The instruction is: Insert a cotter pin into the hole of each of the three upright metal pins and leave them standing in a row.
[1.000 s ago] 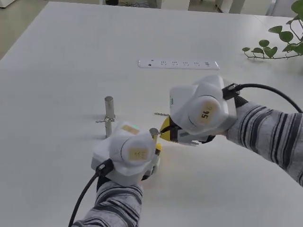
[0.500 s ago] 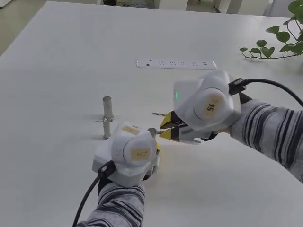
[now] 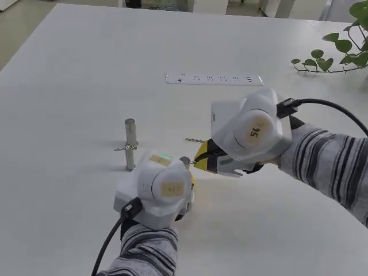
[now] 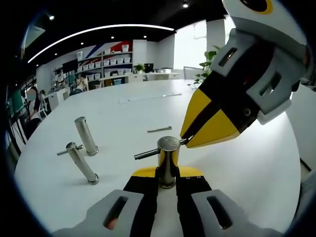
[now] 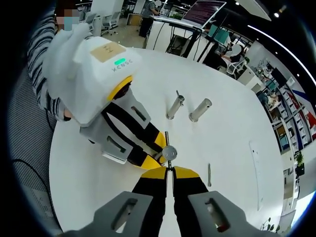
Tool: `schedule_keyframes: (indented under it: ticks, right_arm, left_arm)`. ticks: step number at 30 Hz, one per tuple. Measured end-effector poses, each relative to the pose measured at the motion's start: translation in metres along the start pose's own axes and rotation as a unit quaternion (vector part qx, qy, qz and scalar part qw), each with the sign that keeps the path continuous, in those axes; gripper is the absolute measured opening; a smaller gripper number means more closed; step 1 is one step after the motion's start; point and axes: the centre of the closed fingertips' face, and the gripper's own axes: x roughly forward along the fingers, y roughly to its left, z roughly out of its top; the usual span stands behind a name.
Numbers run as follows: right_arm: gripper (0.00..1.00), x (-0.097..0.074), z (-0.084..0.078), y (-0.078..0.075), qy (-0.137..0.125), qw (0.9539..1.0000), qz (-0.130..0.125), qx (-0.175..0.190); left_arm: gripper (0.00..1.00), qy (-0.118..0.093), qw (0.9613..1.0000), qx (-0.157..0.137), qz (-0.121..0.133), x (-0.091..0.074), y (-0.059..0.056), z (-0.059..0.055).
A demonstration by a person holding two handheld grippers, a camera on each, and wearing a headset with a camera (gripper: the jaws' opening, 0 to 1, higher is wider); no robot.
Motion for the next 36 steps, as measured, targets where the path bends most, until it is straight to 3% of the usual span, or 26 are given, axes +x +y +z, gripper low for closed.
schedule_keyframes:
  ticks: [15,20,22,28,32,34,36]
  right_arm:
    - [0.00,0.002,0.003,0.000,0.003,0.9999,-0.003,-0.016]
    - [0.00,0.002,0.006,-0.001,-0.019,0.9994,-0.015,0.024]
    - [0.05,0.001,0.006,-0.002,-0.025,0.9987,-0.021,0.040]
    - [0.09,-0.003,-0.012,0.001,-0.025,0.9926,-0.029,0.115]
    - [0.08,-0.006,-0.027,0.003,-0.026,0.9825,-0.037,0.180]
    - [0.07,-0.009,-0.032,0.002,-0.030,0.9779,-0.044,0.202]
    - [0.07,-0.012,-0.036,0.001,-0.031,0.9759,-0.049,0.211]
  left_arm:
    - [0.09,0.002,1.0000,-0.001,0.003,0.000,0.000,-0.001]
    - [0.09,0.002,1.0000,0.002,0.005,0.001,0.000,-0.001]
    - [0.09,0.003,1.0000,0.001,0.005,0.001,0.000,-0.001]
    - [0.09,-0.004,1.0000,0.007,-0.002,0.001,0.000,0.000]
    - [0.09,-0.004,1.0000,0.001,-0.006,0.002,0.002,0.002]
    - [0.09,-0.001,0.9998,-0.016,-0.010,0.004,0.003,0.003]
    - [0.09,0.002,0.9999,-0.013,-0.011,0.005,0.005,0.004]
